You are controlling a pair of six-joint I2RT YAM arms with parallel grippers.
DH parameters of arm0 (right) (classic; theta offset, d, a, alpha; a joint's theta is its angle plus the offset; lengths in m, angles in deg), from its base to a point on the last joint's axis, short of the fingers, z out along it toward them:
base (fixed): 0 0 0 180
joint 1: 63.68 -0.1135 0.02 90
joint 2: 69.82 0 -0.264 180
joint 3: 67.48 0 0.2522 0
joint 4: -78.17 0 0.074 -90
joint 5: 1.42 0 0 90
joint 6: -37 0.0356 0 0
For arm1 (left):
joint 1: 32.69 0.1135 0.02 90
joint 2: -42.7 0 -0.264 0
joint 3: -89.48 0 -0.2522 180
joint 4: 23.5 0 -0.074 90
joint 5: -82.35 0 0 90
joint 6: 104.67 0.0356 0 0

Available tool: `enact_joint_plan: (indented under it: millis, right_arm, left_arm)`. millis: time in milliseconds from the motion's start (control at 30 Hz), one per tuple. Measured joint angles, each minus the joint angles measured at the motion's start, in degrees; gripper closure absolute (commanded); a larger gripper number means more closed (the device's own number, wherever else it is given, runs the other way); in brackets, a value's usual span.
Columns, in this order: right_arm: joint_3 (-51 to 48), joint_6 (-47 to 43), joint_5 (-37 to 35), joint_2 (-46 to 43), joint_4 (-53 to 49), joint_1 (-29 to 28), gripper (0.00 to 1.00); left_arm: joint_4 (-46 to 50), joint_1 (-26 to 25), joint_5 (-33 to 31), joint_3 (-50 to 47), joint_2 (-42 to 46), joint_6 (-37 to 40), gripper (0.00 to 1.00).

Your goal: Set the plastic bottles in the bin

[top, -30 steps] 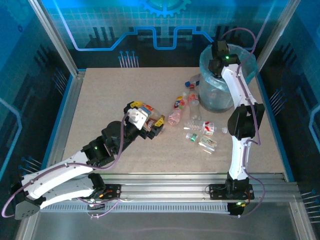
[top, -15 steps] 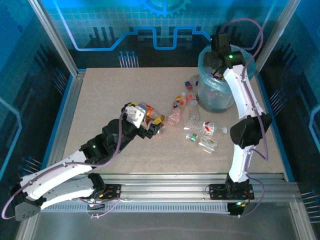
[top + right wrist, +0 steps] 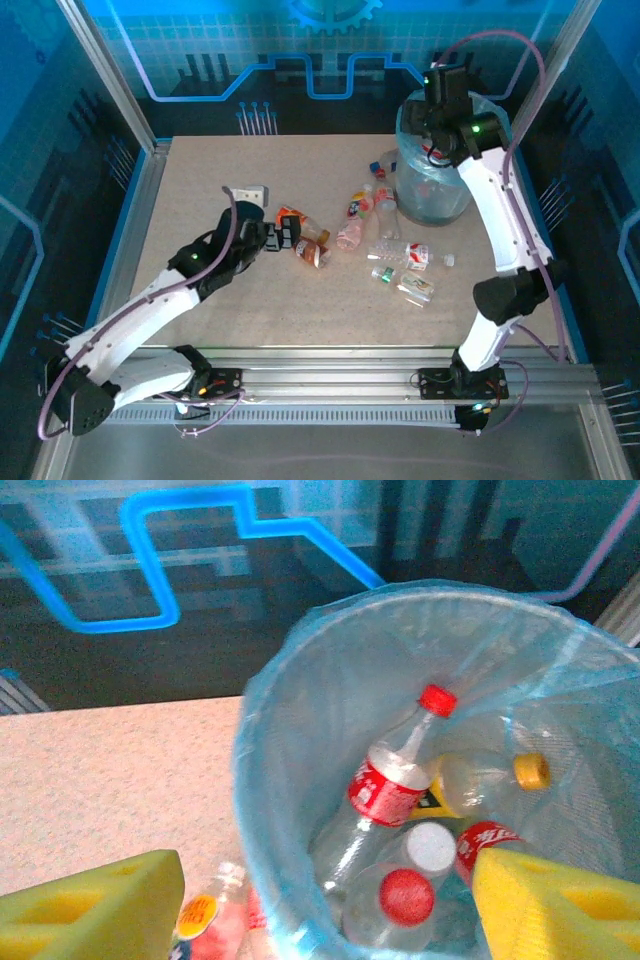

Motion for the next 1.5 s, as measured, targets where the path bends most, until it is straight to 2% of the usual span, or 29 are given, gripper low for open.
enact_joint_plan:
  millis: [200,300,500,800,900,1000,1200,1367,1500]
  right_arm:
    - [-14.0,-2.3,-0.1,-10.8,5.8,-10.1,0.23]
    - [-20.5,-2.3,0.9,-14.3,8.0,-12.5,0.23]
    - [-31.8,-2.1,2.5,-16.0,10.7,-12.7,0.23]
    - [-40.0,-2.0,5.5,-19.8,12.8,-9.5,0.22]
    - [-41.6,-2.0,6.6,-22.2,13.6,-7.4,0.22]
    - [-43.0,-1.8,7.4,-24.0,14.4,-6.1,0.22]
    - [-44.5,-1.6,8.8,-24.7,15.2,-5.5,0.22]
    - [-44.5,-1.2,10.3,-24.7,15.4,-5.5,0.22]
    - [-44.5,-1.0,12.9,-24.7,15.4,-5.5,0.23]
  left_arm:
    - [1.1,0.2,6.7,-0.1,-10.3,-13.3,0.01]
    - [1.6,0.2,8.1,0.7,-16.2,-19.6,0.01]
    - [3.9,0.2,10.6,7.9,-29.3,-28.5,0.02]
    - [2.8,-0.1,13.7,10.2,-38.0,-35.2,0.07]
    - [2.9,-0.2,14.6,10.2,-39.1,-36.2,0.14]
    - [2.9,-0.4,14.8,9.8,-39.2,-36.5,0.26]
    - [2.4,-0.4,13.8,5.6,-37.7,-35.1,0.43]
    - [2.7,-0.4,11.6,3.6,-32.8,-32.6,0.44]
    - [3.0,-0.5,8.0,2.7,-25.4,-29.9,0.42]
